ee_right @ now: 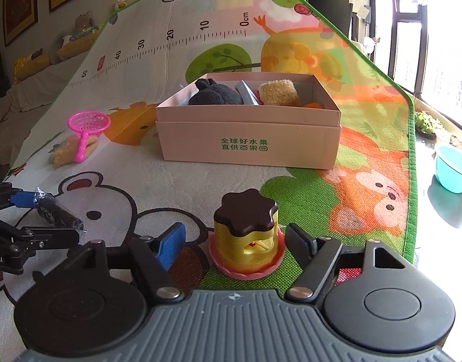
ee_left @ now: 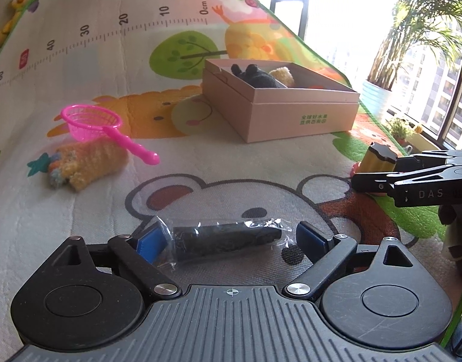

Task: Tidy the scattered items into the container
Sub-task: 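Carry the black roll and yellow toy over the pink box and release both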

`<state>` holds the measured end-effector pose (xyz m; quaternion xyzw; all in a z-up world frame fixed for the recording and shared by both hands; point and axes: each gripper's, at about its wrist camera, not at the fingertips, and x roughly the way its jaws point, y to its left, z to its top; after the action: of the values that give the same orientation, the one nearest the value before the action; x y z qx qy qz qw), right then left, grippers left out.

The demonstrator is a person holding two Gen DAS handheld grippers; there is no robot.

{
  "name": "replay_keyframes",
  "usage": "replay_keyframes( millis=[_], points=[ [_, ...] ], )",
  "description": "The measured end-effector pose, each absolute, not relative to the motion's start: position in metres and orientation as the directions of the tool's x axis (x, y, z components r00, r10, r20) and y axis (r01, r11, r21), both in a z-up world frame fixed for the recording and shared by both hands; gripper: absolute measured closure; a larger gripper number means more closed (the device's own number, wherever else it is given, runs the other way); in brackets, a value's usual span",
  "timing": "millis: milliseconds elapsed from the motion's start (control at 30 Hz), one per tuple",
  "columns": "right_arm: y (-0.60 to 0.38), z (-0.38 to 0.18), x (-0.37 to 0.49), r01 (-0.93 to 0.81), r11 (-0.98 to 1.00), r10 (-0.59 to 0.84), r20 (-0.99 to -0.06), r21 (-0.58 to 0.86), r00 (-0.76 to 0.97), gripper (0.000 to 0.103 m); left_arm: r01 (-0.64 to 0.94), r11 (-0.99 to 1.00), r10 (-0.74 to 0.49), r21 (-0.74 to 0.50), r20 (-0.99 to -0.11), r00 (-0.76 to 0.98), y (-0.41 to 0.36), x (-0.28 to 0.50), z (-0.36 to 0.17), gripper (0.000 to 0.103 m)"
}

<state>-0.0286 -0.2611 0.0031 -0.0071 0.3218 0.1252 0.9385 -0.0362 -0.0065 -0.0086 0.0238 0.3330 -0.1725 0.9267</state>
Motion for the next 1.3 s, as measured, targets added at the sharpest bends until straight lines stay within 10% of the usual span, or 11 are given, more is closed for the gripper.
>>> replay_keyframes(
  millis=[667, 1300],
  points=[
    [-0.261, 0.004, -0.03, -0.249, 0.966, 0.235, -0.6, 0.061, 0.765, 0.047, 0.311, 0.95, -0.219, 0.029, -0.645, 0.732, -0.022, -0.035, -0.01, 0.012],
    [-0.283, 0.03, -0.051, -0.316, 0.948, 0.276, -0.603, 0.042, 0.748, 0.047, 0.541, 0.836, -0.383, 0.088, -0.612, 0.692, -0.08, -0.039, 0.031, 0.014]
  ],
)
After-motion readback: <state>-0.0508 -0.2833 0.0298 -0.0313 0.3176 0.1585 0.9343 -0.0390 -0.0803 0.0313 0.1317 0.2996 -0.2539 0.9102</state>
